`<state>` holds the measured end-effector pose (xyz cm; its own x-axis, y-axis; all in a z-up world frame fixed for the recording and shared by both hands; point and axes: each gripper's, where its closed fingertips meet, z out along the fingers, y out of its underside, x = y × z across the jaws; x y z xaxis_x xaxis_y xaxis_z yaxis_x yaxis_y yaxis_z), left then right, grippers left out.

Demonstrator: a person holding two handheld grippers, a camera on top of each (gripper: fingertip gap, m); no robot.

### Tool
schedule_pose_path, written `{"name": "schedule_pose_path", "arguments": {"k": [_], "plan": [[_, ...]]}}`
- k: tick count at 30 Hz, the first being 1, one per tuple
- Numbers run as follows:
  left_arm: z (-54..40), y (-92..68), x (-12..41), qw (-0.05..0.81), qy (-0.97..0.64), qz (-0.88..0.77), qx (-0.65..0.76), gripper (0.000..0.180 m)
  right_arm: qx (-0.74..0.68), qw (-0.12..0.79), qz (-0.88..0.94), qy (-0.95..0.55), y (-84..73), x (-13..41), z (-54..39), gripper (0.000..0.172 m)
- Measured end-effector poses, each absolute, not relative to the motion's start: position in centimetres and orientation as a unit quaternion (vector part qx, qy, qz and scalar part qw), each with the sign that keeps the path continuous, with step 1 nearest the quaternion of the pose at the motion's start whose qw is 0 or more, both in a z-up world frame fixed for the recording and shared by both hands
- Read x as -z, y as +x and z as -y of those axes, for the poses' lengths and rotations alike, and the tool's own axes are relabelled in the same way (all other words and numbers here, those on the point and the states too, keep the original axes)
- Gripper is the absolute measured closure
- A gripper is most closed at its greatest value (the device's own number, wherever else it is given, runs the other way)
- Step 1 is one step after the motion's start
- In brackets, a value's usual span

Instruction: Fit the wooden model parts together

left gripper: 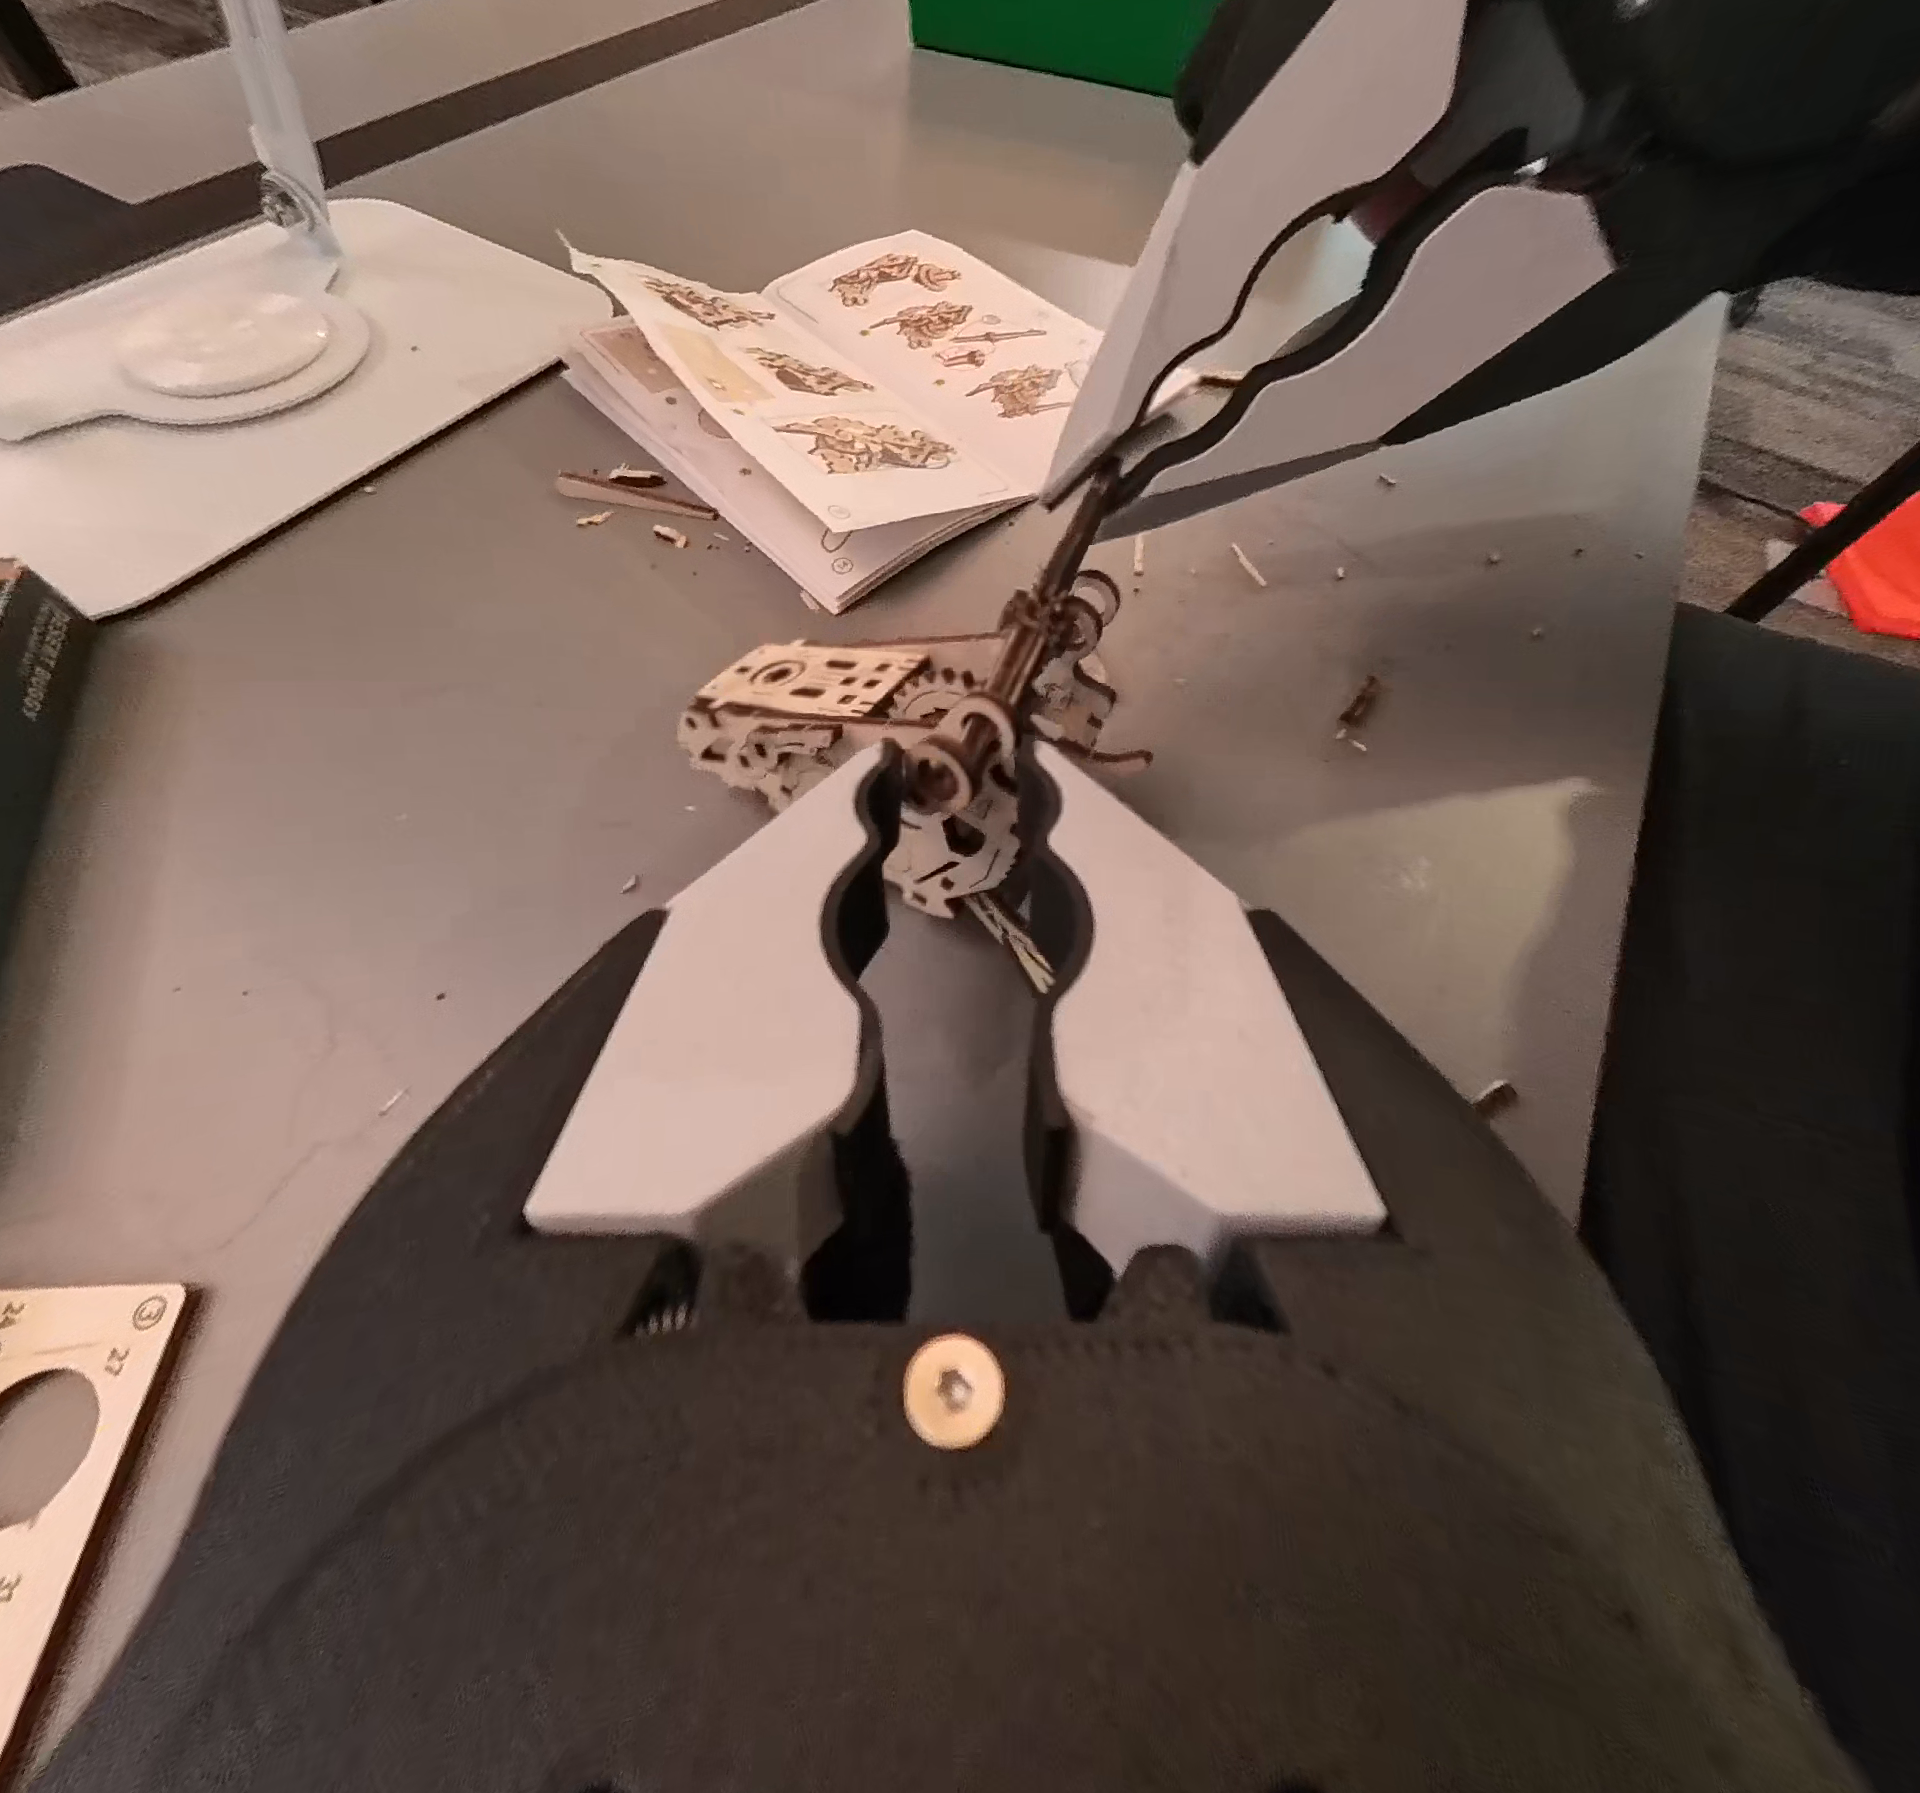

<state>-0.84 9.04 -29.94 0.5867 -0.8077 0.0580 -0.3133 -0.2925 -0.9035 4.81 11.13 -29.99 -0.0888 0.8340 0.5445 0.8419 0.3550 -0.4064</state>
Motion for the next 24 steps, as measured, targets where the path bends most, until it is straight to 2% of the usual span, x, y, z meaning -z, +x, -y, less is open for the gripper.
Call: {"name": "schedule_pose_path", "arguments": {"k": [1,18,24], "plan": [[-8.91,-0.75,29.89,0.462,-0.758,-0.368,0.277,0.162,0.005,0.363,0.739,-0.568,4.87,30.09,-11.21,0.169],[-8.43,-0.91,29.76,0.444,-0.758,-0.341,0.335,0.163,-0.038,0.350,0.753,-0.556,4.64,30.56,-10.84,0.170],[-8.52,-0.73,29.76,0.446,-0.761,-0.332,0.335,0.164,-0.002,0.349,0.769,-0.536,5.06,30.57,-10.39,0.170]]}}
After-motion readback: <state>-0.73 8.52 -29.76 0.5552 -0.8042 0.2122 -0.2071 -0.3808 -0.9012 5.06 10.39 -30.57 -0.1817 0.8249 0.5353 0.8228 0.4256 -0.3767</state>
